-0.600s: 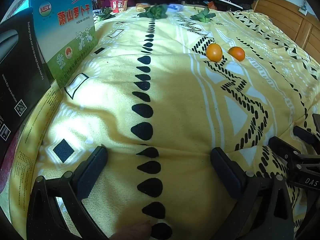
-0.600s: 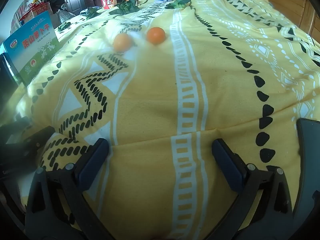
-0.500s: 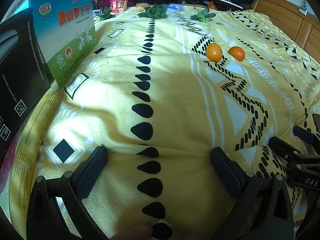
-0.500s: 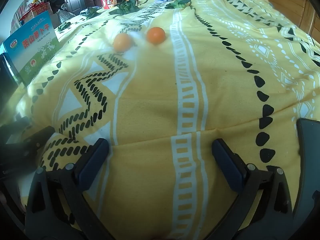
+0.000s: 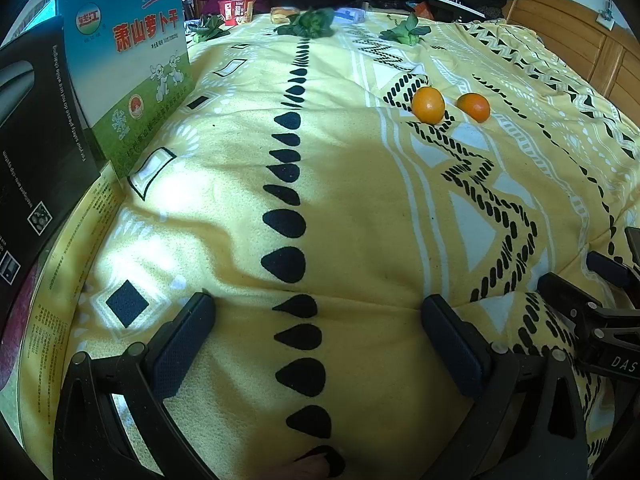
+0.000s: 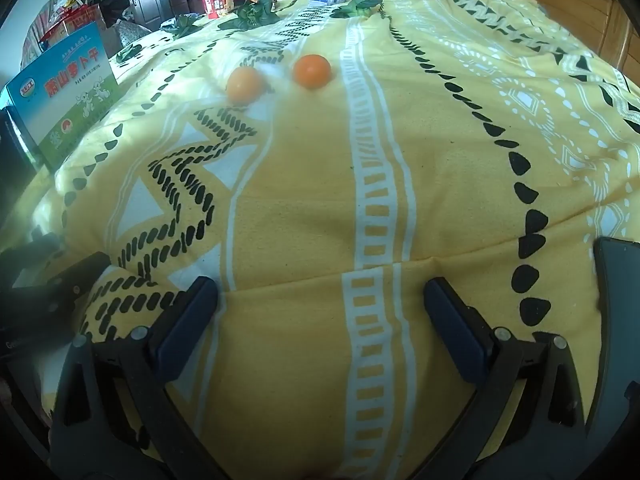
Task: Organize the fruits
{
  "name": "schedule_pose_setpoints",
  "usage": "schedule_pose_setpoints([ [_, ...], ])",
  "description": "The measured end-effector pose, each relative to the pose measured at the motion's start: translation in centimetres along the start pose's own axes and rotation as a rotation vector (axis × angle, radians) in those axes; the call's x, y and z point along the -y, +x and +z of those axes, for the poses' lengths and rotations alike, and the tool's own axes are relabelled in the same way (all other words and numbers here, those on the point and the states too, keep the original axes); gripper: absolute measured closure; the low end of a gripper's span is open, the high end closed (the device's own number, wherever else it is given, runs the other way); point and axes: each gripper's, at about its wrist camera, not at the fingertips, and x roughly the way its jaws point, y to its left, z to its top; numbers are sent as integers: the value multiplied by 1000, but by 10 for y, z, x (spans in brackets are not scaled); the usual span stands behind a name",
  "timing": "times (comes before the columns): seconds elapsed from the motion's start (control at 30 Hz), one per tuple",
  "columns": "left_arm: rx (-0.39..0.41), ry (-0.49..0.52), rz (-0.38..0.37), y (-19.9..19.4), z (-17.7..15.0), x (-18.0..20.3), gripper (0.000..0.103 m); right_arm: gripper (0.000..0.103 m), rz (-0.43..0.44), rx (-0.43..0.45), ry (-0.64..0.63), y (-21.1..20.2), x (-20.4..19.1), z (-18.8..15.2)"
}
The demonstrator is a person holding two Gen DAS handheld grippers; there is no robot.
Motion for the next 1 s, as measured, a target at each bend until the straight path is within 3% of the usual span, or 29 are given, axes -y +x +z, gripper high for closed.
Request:
schedule_pose_setpoints([
  [1.0, -2, 5, 4, 2, 2, 2, 0, 0, -10, -6, -7, 1, -2, 2],
])
